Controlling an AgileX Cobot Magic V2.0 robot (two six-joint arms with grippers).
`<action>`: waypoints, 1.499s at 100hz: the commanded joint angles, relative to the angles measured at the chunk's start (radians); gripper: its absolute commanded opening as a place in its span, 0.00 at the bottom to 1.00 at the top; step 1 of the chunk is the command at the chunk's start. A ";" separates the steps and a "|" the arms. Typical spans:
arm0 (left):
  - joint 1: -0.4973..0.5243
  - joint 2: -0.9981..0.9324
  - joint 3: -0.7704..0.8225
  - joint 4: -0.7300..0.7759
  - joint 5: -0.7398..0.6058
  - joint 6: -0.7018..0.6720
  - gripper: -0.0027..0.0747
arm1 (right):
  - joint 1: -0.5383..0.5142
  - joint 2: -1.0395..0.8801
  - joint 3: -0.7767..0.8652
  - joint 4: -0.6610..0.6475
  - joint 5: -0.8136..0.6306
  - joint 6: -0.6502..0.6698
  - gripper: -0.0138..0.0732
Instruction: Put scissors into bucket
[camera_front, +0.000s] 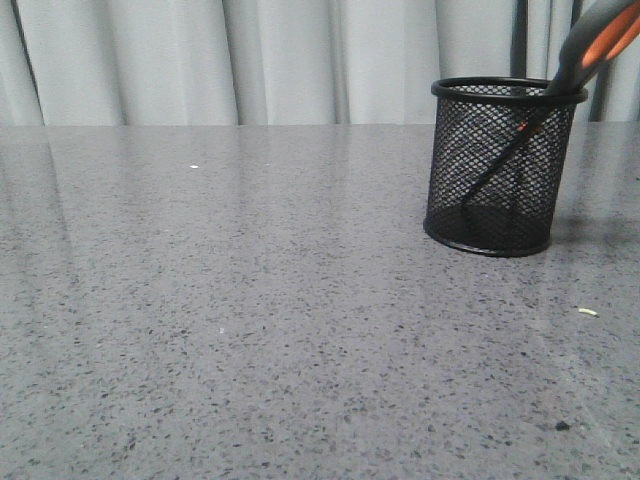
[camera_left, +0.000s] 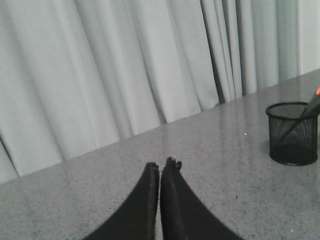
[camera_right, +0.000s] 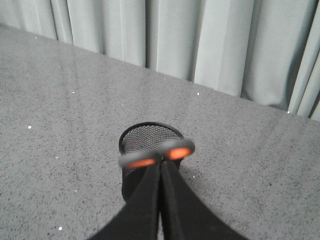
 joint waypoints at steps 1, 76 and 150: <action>0.001 -0.024 0.013 -0.027 -0.107 -0.013 0.01 | -0.003 -0.144 0.094 -0.012 -0.154 -0.005 0.11; 0.001 -0.024 0.046 -0.078 -0.133 -0.013 0.01 | -0.003 -0.348 0.193 -0.004 -0.143 -0.005 0.11; 0.491 -0.024 0.403 -0.234 -0.441 -0.026 0.01 | -0.003 -0.348 0.193 -0.004 -0.143 -0.005 0.11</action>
